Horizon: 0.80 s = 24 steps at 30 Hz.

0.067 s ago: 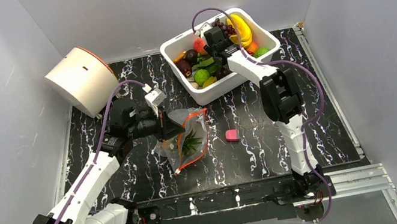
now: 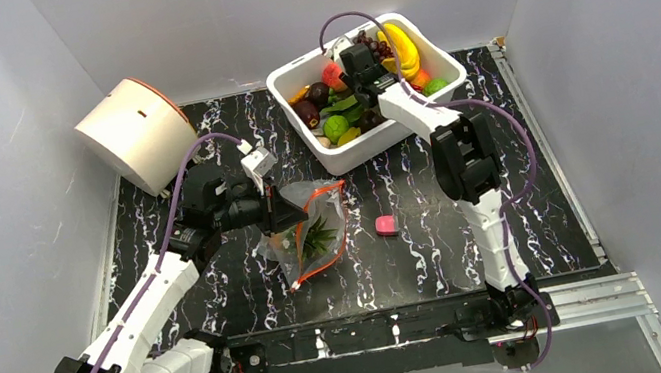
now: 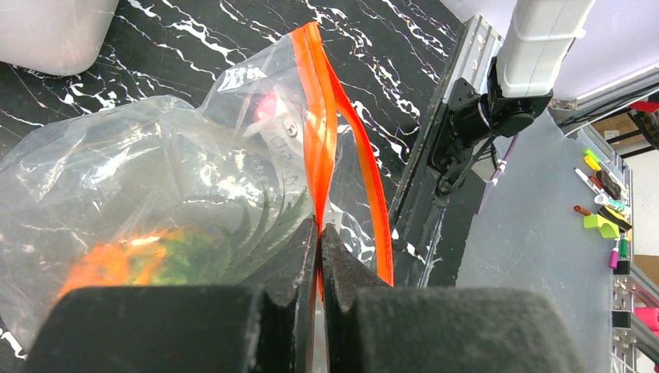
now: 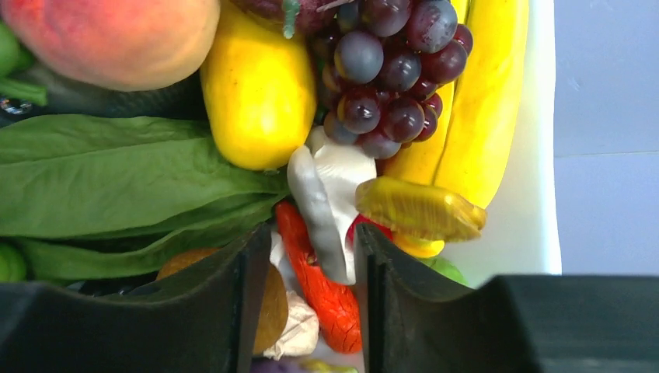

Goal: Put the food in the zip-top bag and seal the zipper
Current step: Pick up the fake vegetable from the bin.

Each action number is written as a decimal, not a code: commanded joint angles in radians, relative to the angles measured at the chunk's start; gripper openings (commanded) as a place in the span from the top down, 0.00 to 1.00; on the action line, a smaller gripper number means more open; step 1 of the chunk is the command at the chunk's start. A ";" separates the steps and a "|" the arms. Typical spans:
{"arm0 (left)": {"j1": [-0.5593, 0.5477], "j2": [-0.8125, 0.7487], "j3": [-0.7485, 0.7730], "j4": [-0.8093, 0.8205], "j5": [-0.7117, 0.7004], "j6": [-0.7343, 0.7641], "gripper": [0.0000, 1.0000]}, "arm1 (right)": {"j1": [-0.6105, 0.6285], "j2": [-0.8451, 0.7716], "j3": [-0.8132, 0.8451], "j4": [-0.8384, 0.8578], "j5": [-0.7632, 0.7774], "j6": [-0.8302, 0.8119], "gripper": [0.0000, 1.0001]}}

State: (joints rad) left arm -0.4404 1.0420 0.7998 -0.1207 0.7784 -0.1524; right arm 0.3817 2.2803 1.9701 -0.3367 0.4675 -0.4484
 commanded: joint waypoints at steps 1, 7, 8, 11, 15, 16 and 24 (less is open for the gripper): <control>0.000 -0.005 0.006 0.001 0.015 0.024 1.00 | -0.033 0.040 0.062 0.059 0.002 -0.036 0.61; 0.000 -0.003 0.006 0.000 0.014 0.024 1.00 | -0.037 0.051 0.054 0.077 0.017 -0.066 0.67; -0.001 -0.001 0.006 0.001 0.013 0.025 1.00 | -0.039 0.053 0.055 0.077 0.021 -0.070 0.69; 0.000 -0.001 0.007 0.001 0.013 0.025 1.00 | -0.038 0.044 0.049 0.083 0.019 -0.070 0.78; 0.000 -0.001 0.006 0.000 0.011 0.025 1.00 | -0.038 0.026 0.040 0.087 0.000 -0.064 0.87; 0.000 -0.002 0.006 -0.001 0.008 0.026 1.00 | -0.038 0.021 0.039 0.087 -0.003 -0.062 0.89; 0.000 -0.004 0.007 -0.007 -0.016 0.029 1.00 | -0.037 -0.055 -0.019 0.102 -0.058 -0.021 1.00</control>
State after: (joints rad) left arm -0.4404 1.0439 0.8001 -0.1261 0.7692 -0.1463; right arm 0.3405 2.3264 1.9778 -0.3038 0.4496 -0.4976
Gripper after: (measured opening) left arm 0.011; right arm 0.077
